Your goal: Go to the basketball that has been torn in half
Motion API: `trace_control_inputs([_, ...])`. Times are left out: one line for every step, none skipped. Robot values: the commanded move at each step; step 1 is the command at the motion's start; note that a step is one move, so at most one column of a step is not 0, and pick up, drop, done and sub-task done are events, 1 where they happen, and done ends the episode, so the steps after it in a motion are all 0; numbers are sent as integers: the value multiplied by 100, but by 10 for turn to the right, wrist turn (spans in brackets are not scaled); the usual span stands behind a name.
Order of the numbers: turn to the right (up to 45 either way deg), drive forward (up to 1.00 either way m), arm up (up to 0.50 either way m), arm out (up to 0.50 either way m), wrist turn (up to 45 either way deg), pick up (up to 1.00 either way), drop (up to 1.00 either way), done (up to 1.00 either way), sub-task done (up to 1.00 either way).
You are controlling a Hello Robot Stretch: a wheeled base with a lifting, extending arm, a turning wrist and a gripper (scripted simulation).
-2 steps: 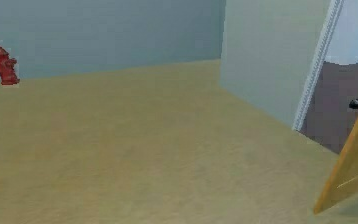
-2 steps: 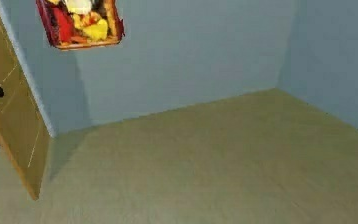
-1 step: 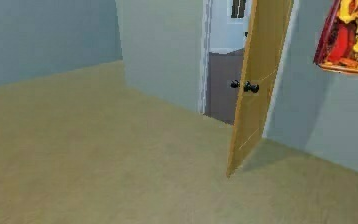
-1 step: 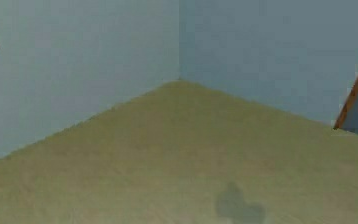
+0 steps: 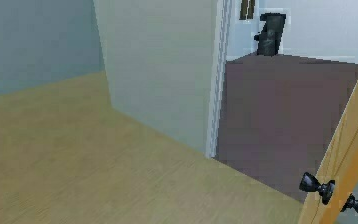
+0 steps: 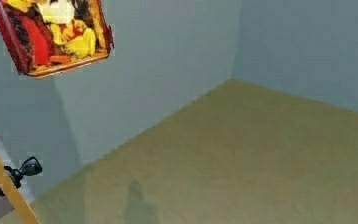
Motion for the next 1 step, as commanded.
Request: trace_control_inputs([30,0,0,0,0,0,0,0,0])
